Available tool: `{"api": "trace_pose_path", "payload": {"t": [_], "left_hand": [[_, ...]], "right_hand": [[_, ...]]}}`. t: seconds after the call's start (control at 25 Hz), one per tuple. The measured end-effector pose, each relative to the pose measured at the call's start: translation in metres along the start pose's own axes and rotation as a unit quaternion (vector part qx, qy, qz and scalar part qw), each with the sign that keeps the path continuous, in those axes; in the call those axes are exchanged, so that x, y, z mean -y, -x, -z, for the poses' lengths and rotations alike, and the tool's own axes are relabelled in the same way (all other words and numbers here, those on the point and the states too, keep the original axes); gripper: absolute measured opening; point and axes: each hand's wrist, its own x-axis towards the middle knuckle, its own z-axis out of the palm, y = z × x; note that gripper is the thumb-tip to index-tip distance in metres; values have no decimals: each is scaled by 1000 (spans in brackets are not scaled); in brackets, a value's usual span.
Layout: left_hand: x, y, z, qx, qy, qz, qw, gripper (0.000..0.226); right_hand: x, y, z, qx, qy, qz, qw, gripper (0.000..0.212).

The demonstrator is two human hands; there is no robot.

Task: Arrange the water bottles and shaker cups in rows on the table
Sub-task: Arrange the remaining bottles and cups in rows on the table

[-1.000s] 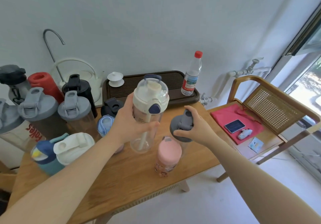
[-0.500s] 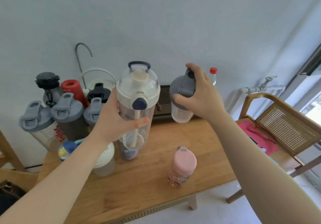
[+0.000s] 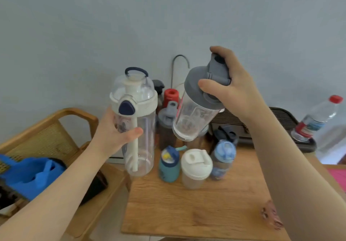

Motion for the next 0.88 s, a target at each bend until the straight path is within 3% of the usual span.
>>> {"api": "trace_pose_path", "payload": {"t": [0.16,0.48,0.6,0.88], "left_hand": [[57,14,33,10,-16,83,996,79],[130,26,52,69,-33,172,982,83],[142,20,43,93,-31,184,978,85],[153,12,9,156,-3,191,969,84]], "right_hand": [[-1,-10,-63,44,0,-27,999,63],[-76,24,-180,138,83,-147,976,76],[-95,37,-198,165,137,-164,963,77],[-116,40,-177,145,218,-190,946,77]]}}
